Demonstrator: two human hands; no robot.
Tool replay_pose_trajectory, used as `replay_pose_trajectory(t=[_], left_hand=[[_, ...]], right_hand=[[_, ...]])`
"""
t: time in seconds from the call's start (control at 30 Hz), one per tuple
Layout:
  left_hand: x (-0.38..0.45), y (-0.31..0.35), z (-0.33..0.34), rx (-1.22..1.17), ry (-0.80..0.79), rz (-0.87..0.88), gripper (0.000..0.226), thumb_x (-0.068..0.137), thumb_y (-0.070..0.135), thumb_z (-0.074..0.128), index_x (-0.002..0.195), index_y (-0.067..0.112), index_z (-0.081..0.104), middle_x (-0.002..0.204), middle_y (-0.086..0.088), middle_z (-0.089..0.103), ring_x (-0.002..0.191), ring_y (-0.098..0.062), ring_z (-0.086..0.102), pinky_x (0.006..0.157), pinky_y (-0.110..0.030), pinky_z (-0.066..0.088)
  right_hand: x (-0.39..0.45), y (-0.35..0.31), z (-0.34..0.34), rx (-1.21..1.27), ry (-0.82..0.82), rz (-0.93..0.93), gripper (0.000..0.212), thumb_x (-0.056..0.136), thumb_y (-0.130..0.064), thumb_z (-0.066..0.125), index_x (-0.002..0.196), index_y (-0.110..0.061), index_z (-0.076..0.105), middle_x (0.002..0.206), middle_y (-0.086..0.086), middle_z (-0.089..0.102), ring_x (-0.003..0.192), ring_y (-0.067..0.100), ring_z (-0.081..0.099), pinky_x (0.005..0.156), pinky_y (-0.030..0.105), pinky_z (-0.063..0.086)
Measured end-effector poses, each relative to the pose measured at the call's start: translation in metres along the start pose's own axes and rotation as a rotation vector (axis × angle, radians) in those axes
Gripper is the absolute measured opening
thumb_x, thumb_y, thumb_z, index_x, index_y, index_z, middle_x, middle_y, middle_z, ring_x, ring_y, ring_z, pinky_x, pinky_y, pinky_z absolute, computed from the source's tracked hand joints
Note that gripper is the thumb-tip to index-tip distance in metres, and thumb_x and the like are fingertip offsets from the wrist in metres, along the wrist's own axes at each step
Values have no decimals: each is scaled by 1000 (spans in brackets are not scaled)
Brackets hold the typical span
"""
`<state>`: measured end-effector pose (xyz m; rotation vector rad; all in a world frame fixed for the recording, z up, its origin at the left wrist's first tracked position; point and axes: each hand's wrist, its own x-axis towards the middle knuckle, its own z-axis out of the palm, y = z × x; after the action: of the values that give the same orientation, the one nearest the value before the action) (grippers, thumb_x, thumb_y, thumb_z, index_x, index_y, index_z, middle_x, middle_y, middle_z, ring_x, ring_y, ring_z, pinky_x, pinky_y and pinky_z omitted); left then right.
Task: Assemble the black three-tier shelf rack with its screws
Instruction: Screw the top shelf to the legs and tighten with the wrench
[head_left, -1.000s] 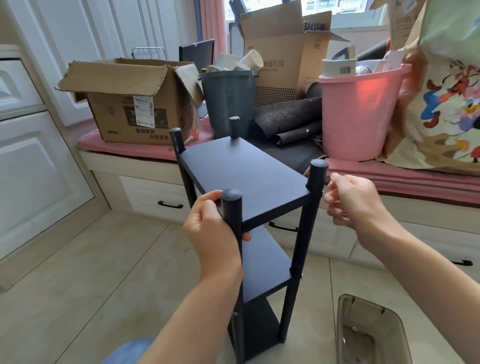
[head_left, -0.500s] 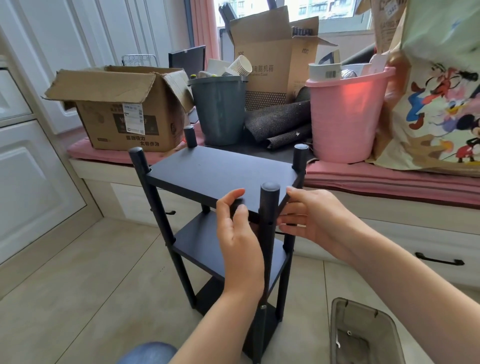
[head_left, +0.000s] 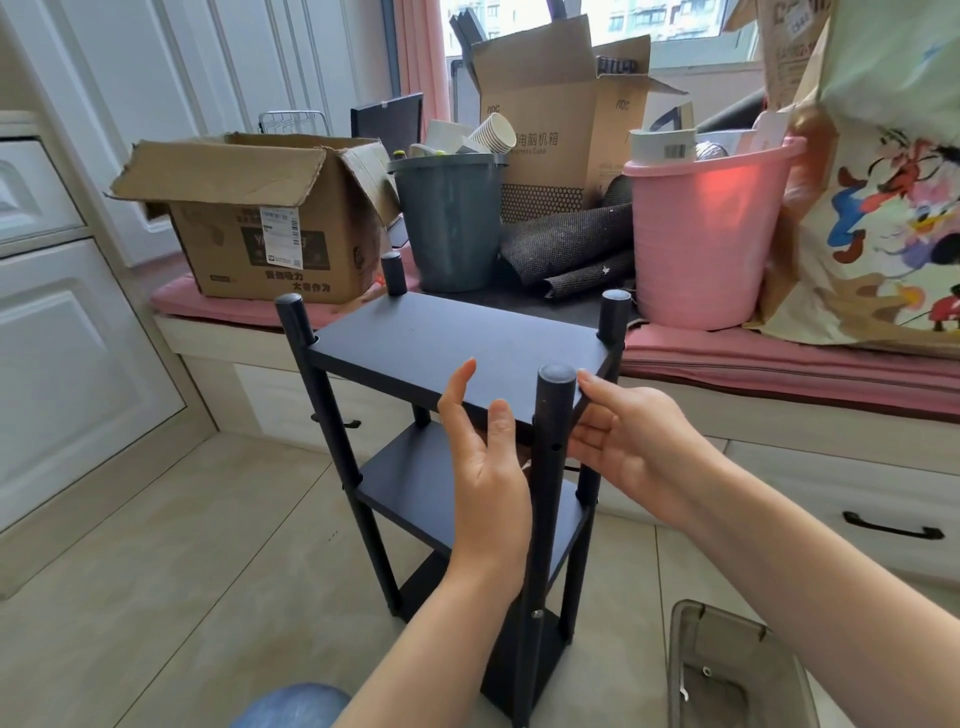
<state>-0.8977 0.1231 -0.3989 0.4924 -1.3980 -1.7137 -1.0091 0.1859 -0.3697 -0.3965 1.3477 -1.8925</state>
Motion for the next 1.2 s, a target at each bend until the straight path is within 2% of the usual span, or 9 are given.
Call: replay_pose_trajectory(t=[0.2, 0.27, 0.33, 0.43, 0.53, 0.63, 0.77, 0.87, 1.2], left_hand=[[4, -1, -2, -33, 85, -50, 34, 102, 47, 45, 130, 67, 37, 140, 25, 35, 134, -31, 53, 108, -52, 46], [4, -4, -3, 5, 172, -9, 37, 104, 46, 44, 137, 60, 32, 122, 36, 45, 127, 3, 54, 98, -29, 52], [6, -5, -7, 70, 283, 7, 40, 107, 41, 42, 141, 54, 26, 105, 46, 47, 97, 31, 50, 71, -7, 51], [20, 2, -19, 9, 459, -95, 47, 106, 40, 48, 145, 44, 22, 123, 11, 56, 105, 1, 63, 86, -28, 56], [45, 18, -32, -205, 530, -272, 55, 100, 34, 62, 147, 24, 35, 117, -3, 62, 102, -20, 65, 88, -39, 56], [69, 34, -38, -442, 422, -385, 43, 94, 28, 69, 133, 12, 58, 114, -8, 73, 99, -25, 72, 81, -37, 61], [91, 43, -34, -500, 364, -460, 18, 93, 10, 65, 111, 8, 65, 109, -12, 73, 88, -28, 71, 72, -39, 61], [101, 43, -33, -474, 404, -486, 36, 91, 2, 63, 127, 3, 59, 118, -15, 71, 98, -32, 72, 55, -37, 58], [112, 36, -33, -421, 471, -486, 44, 87, -6, 64, 129, 2, 58, 117, -18, 71, 96, -35, 72, 82, -51, 61]], right_hand=[[-1, -3, 4, -59, 64, 11, 27, 98, -27, 58, 101, 0, 61, 85, 24, 73, 75, 34, 74, 64, 36, 62], [0, -5, 6, -67, 73, 30, 26, 99, -29, 57, 103, -3, 60, 84, 23, 74, 73, 32, 74, 58, 35, 60], [2, -6, 8, -56, 71, 57, 24, 99, -30, 57, 105, -7, 58, 78, 17, 73, 67, 29, 74, 54, 33, 58], [5, -7, 14, -34, 64, 94, 23, 95, -32, 62, 101, -11, 57, 64, 8, 69, 57, 25, 71, 51, 34, 57], [8, -9, 22, 43, 87, 110, 19, 92, -26, 68, 91, -11, 56, 58, 3, 61, 47, 20, 65, 47, 35, 55], [12, -12, 27, 116, 122, 103, 14, 91, -17, 68, 88, -11, 56, 54, 2, 59, 43, 17, 62, 43, 29, 52], [15, -12, 34, 69, 155, 129, 14, 88, -12, 69, 78, -12, 61, 49, 1, 56, 37, 14, 57, 39, 24, 47], [18, -13, 35, 21, 180, 135, 13, 87, -10, 70, 77, -11, 62, 50, 2, 56, 36, 14, 56, 39, 25, 47], [17, -18, 37, -25, 213, 177, 30, 86, -2, 65, 58, -10, 57, 43, 2, 51, 31, 14, 50, 37, 24, 47]])
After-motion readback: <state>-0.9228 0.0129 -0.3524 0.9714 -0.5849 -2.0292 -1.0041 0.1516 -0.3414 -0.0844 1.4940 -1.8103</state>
